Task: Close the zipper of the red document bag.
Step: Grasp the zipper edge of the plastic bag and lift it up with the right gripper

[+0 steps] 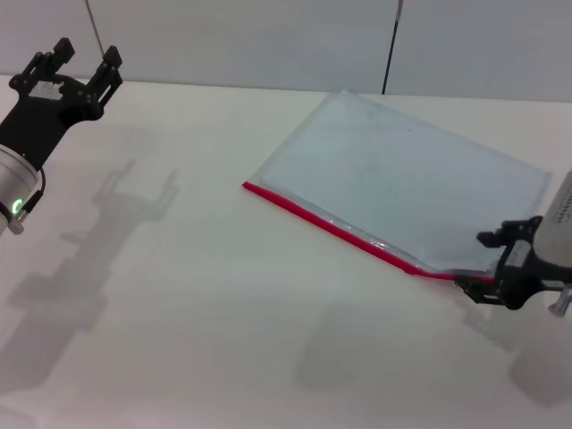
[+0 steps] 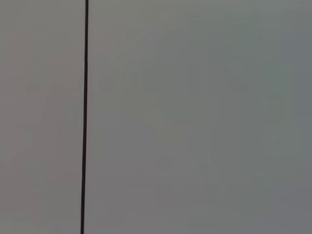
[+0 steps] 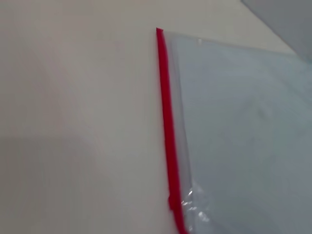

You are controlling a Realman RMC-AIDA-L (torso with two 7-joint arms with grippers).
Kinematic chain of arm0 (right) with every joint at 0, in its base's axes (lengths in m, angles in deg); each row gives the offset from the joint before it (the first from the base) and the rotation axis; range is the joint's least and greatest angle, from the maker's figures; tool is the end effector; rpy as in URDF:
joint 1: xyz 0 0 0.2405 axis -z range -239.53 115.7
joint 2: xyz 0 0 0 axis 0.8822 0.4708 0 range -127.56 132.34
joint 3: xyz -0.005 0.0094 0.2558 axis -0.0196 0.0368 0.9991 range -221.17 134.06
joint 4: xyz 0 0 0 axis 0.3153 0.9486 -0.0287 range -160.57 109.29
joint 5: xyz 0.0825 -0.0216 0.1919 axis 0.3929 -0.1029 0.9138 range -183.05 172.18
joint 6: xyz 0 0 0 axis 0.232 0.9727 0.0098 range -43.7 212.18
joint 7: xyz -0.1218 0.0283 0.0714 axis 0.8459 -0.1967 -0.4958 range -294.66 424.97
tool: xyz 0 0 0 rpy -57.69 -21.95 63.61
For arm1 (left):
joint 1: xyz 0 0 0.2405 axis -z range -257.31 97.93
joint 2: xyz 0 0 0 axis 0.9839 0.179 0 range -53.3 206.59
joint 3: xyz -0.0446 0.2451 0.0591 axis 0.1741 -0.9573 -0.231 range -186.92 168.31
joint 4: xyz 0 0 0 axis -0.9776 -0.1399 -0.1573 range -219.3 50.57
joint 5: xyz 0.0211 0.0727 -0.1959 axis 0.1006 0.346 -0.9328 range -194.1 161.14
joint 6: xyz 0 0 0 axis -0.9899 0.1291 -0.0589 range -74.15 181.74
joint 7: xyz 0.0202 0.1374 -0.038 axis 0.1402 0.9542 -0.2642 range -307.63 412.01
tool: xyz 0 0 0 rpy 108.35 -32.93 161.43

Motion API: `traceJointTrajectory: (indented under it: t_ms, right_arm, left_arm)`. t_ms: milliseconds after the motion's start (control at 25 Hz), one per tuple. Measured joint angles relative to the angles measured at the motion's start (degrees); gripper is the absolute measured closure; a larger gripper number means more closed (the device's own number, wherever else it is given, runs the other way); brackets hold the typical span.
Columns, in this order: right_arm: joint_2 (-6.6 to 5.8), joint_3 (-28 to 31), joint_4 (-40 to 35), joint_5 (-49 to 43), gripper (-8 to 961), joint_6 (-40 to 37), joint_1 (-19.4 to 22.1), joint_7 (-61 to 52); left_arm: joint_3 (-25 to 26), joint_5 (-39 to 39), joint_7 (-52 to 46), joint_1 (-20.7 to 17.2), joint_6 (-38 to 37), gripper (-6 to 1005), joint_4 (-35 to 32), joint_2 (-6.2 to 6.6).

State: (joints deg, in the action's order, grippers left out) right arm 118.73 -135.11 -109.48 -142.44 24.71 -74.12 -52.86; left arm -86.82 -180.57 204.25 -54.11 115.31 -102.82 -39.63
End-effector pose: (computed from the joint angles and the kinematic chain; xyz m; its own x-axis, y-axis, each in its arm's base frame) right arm 0.2330 0.3259 -0.0091 0.9531 -0.2771 0.1215 -0.1738 -0.8302 -0.5297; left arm -0.3047 0.3747 0.0363 0.6577 -0.1136 0.7447 0.6967 -0.2843 -0.6587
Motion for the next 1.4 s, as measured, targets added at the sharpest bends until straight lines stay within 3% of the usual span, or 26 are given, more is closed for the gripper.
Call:
traceJointTrajectory:
  t_ms: [280, 760, 1200, 1400]
  right_arm:
    - [0.00, -3.05, -1.97, -1.45, 291, 3.21, 0.32, 0.79]
    - [0.03, -7.41, -2.67, -11.89, 291, 2.76, 1.11, -3.48]
    - [0.02, -9.60, -1.89, -16.54, 298, 4.81, 0.23, -6.84]
    - [-0.01, -9.54, 1.30, -16.59, 302, 5.71, -2.05, -7.46]
  left_arm:
    - [0.00, 0.23, 0.26, 0.40, -0.42, 309, 0.28, 0.00]
    - [0.00, 1.44, 0.35, 0.53, -2.23, 311, 0.00, 0.09]
    - [0.07, 1.50, 0.19, 0.69, -2.36, 313, 0.00, 0.09]
    - [0.09, 1.50, 0.11, 0.70, -2.38, 314, 0.00, 0.09]
